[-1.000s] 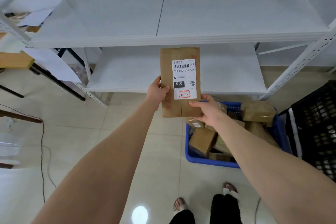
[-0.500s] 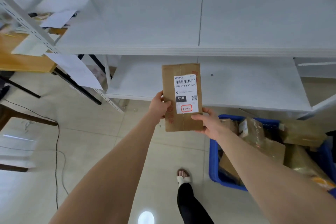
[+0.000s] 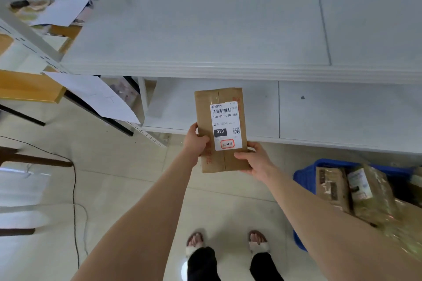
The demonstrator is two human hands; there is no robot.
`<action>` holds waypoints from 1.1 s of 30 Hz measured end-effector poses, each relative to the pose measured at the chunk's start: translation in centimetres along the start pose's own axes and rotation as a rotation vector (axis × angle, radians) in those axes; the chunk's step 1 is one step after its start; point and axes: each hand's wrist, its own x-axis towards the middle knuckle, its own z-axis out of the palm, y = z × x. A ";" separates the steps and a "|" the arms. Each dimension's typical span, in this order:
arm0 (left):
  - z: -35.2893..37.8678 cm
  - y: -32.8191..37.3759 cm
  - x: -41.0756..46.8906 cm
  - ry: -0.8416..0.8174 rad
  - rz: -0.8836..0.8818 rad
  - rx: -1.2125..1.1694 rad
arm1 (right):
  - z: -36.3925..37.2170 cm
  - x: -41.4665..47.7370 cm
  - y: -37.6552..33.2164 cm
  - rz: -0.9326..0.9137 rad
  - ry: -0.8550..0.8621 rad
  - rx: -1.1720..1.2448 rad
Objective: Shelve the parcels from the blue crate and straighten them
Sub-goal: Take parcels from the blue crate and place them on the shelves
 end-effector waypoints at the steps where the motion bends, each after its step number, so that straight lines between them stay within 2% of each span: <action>1: -1.0 -0.1 1.4 0.003 0.008 0.004 | 1.3 1.0 0.1 -0.006 0.003 -0.005; 8: -7.3 -0.6 11.7 -0.019 0.127 0.018 | 10.9 9.6 1.3 -0.124 0.054 0.053; 13: -9.8 -1.2 18.5 -0.066 0.174 -0.128 | 15.1 16.0 2.2 -0.247 0.101 0.023; 16: -10.1 -1.9 21.6 -0.073 0.190 -0.206 | 16.3 19.4 2.7 -0.336 0.119 -0.032; 21: -10.0 -3.8 26.4 -0.093 0.288 -0.175 | 17.3 24.2 4.1 -0.457 0.141 -0.088; 33: -10.0 -8.7 32.3 -0.001 0.373 -0.119 | 19.1 31.8 7.0 -0.569 0.257 -0.225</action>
